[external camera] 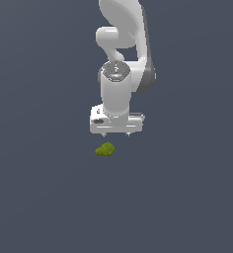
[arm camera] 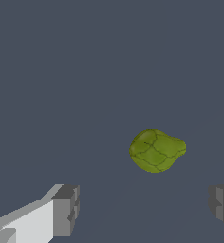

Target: Pick up the object and move it to a goal position.

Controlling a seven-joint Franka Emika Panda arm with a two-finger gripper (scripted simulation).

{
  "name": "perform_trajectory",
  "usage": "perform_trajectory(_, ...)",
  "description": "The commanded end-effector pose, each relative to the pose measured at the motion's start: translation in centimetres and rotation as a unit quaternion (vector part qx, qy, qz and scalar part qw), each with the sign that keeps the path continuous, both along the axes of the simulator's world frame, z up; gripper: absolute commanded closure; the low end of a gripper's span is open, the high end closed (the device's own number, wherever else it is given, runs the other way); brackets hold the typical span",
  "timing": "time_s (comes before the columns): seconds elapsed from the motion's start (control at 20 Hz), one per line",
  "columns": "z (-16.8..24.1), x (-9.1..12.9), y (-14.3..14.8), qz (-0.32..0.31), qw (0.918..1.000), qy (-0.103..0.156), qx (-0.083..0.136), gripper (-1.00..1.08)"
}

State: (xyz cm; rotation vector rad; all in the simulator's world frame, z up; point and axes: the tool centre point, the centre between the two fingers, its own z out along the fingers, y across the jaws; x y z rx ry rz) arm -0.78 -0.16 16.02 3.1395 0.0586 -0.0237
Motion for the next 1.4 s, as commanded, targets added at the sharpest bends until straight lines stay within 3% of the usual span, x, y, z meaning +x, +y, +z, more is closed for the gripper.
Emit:
perform_trajectory(0.0,0.0,0.0,0.0,0.000,1.0000,0.000,0.000,-0.92)
perform_trajectory(0.85,1.9,1.2,-0.4,0.014,0.9997,-0.018,0.004,-0.92)
perform_trajectory(1.35,0.9,1.1,-1.1,0.074,0.9971,-0.016,0.001,-0.92)
